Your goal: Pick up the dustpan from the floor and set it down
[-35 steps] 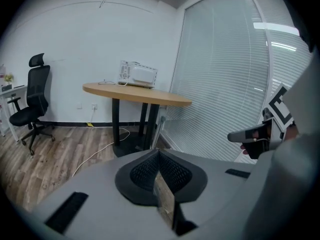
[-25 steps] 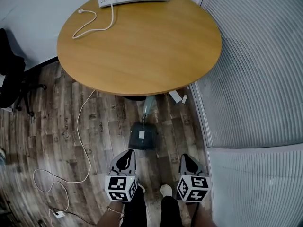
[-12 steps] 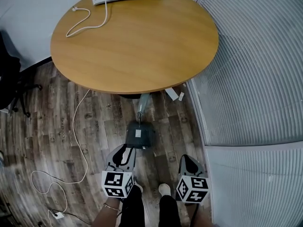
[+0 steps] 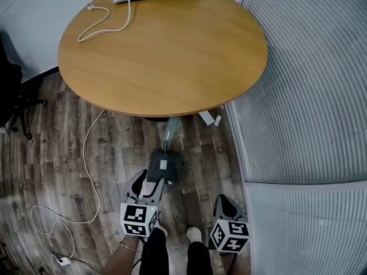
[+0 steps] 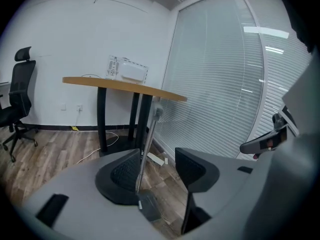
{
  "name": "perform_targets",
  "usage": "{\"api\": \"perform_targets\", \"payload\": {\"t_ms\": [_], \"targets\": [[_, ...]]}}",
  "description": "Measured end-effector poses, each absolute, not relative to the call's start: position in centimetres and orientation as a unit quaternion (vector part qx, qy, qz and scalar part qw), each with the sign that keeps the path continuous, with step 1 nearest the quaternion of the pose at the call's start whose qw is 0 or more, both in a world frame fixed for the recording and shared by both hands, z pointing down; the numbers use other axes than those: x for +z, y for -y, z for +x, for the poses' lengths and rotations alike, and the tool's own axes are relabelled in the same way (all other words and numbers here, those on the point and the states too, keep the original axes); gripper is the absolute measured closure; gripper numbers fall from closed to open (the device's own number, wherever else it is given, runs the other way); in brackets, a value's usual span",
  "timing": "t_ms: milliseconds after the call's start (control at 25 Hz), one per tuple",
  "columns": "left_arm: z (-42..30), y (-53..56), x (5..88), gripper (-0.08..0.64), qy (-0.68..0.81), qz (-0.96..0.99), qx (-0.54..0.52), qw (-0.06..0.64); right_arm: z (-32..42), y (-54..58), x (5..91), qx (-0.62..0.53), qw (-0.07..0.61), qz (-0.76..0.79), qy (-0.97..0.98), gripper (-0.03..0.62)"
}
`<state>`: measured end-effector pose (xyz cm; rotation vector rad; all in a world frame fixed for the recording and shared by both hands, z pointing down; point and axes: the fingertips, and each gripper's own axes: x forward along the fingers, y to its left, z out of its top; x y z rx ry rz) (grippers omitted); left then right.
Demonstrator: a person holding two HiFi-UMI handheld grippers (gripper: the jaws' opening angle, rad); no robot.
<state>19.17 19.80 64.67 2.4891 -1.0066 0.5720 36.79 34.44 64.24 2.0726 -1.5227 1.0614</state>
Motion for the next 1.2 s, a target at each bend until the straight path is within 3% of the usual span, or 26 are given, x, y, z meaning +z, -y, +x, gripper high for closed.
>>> {"api": "perform_targets", "payload": {"t_ms": [1200], "targets": [[24.9,-10.9,69.1,0.333,0.36,0.892,0.206,0.179,39.5,-32.6,67.3,0.39,0.168,0.749,0.509,0.56]]}}
